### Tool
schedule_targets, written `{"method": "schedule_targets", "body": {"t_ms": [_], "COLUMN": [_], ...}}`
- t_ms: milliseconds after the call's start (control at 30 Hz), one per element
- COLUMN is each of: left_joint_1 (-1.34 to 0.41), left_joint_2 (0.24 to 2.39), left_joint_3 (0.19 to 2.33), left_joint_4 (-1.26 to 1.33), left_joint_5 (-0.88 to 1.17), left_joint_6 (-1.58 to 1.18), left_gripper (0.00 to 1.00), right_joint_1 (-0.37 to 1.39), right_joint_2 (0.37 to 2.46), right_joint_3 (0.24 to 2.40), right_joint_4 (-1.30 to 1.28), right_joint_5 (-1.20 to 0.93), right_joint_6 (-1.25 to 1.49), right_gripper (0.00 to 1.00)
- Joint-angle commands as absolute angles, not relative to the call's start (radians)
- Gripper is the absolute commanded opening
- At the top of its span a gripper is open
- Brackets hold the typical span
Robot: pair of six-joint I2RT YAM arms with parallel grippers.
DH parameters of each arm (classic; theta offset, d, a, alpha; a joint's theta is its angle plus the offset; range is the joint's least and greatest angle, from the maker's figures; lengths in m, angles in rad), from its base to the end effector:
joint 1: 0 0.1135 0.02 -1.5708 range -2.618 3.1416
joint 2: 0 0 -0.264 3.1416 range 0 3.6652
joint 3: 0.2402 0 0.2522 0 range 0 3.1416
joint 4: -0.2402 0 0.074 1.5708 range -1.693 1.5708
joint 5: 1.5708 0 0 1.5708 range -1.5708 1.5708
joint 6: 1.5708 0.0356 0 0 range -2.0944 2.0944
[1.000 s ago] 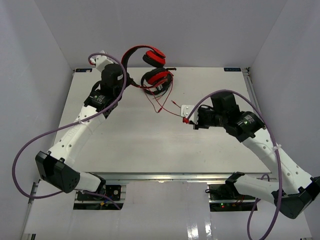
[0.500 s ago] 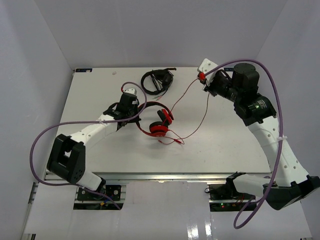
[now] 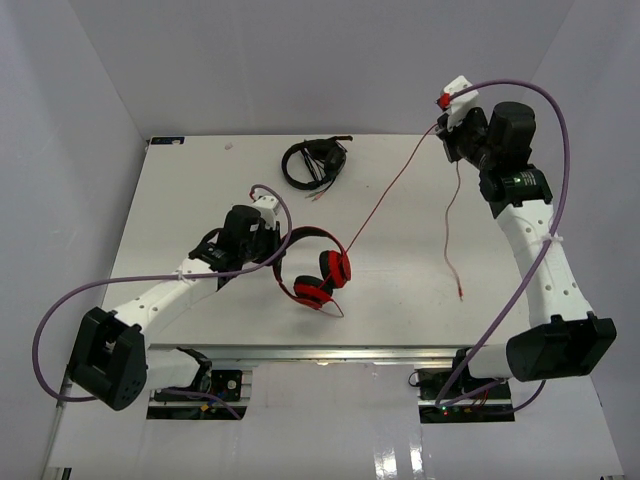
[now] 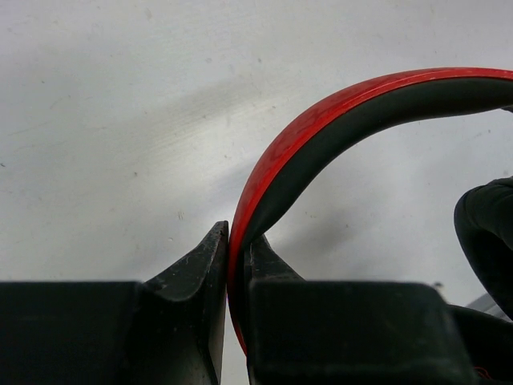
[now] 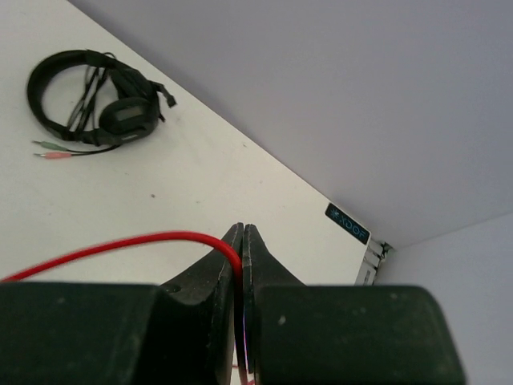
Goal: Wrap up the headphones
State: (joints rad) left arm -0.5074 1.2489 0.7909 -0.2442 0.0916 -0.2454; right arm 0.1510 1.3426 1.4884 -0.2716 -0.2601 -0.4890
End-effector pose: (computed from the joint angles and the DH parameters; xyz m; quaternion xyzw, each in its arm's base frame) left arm 0.2311 -0.1322 0.2388 0.1375 0.8959 -0.1931 0.3756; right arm 0.2967 0.0544 0.4520 -0.3154 0.6791 -0.0144 0.6627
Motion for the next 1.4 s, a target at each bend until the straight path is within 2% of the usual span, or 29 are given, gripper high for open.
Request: {"method": "schedule_targets", "body": {"t_ms": [0,533,700,767,867,933,1133,1267,1367], "left_joint_1": [-0.514,-0.535,-0.565,-0.593,-0.638,-0.690,-0.780,-0.789,-0.793], "left_joint_2": [1.152,0.960,1.019,1.069,1.145,1.217,1.366,1.403,1.407], "left_joint_3": [0.750,0.650,0.658,0.679,0.720,0.753,0.914,0.986,1.006], "left_joint_4": [-0.203,-0.259,-0.280,-0.283,-0.294,-0.300,-0.325,-0.329,-0.331], "left_joint_5": [0.248,0.368,0.318,0.309,0.284,0.261,0.249,0.292,0.331], "left_joint_6": [-0.194,-0.163,-0.157,-0.149,-0.137,-0.127,-0.128,-0.150,-0.170], "left_gripper": [0.00,0.00,0.00,0.00,0.00,0.00,0.00,0.00,0.00], "right_joint_1": [0.082,0.048,0.049,0.049,0.049,0.065,0.200,0.362,0.412], "right_joint_2": [1.375,1.339,1.365,1.391,1.400,1.402,1.342,1.297,1.289], "right_joint_3": [1.553,1.584,1.712,1.824,1.855,1.831,1.595,1.407,1.324], "right_joint_4": [-0.199,-0.208,-0.226,-0.232,-0.189,-0.177,-0.169,-0.204,-0.185], "right_joint_5": [-0.285,-0.216,-0.304,-0.366,-0.456,-0.566,-0.674,-0.621,-0.537], "right_joint_6": [-0.418,-0.327,-0.237,-0.173,-0.129,-0.105,-0.180,-0.279,-0.279], "right_gripper": [0.08,0.08,0.08,0.08,0.08,0.08,0.08,0.08,0.08]}}
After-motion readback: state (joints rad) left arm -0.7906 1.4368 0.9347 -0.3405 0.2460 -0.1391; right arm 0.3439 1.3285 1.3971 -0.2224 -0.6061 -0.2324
